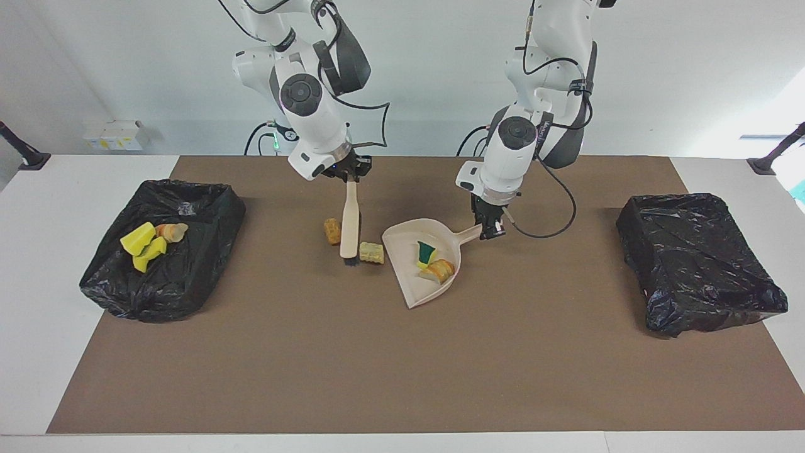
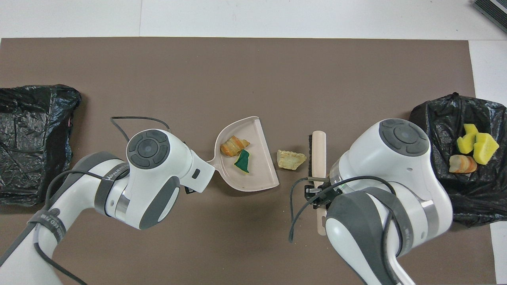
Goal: Sweep and dump trash in bin
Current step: 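Sweep the remaining bread pieces into the dustpan with the right gripper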
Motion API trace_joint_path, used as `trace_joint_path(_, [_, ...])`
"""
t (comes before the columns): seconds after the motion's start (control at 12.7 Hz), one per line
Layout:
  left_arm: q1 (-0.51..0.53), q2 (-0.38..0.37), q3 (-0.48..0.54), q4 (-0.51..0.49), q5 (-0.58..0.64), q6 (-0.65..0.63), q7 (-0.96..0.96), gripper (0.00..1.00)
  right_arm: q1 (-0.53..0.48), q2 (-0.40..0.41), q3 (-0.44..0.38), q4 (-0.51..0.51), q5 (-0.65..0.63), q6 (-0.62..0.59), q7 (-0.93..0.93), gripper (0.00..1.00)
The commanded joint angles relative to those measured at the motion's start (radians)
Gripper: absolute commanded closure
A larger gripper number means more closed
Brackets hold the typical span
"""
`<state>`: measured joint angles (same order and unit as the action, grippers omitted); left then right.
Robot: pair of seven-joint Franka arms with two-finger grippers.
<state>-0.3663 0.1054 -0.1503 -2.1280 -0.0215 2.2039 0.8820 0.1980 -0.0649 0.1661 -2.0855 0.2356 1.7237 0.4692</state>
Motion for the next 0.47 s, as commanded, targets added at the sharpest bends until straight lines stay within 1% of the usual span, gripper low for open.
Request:
trace_joint_path(0.0, [-0.022, -0.041, 0.012, -0.044, -0.009, 0.023, 0.083, 1.0, -0.046, -0.133, 0.009, -0.181, -0.015, 0.005, 0.069, 1.0])
trace_joint_path(0.08, [-0.022, -0.041, 0.012, -0.044, -0.009, 0.026, 0.083, 1.0, -0.07, -0.18, 0.01, -0.246, -0.015, 0.011, 0.068, 1.0])
trace_joint_path(0.24, [-0.022, -0.041, 0.012, -0.044, -0.009, 0.026, 0.069, 1.0, -0.077, -0.275, 0.01, -0.373, -0.015, 0.033, 0.069, 1.0])
trace_joint_path(0.32, [-0.02, -0.041, 0.012, -0.044, -0.009, 0.026, 0.068, 1.0, -0.075, -0.301, 0.01, -0.428, -0.015, 0.083, 0.065, 1.0])
trace_joint_path(0.39, [-0.02, -0.039, 0.012, -0.044, -0.009, 0.028, 0.068, 1.0, -0.071, -0.285, 0.015, -0.45, -0.015, 0.132, 0.068, 1.0])
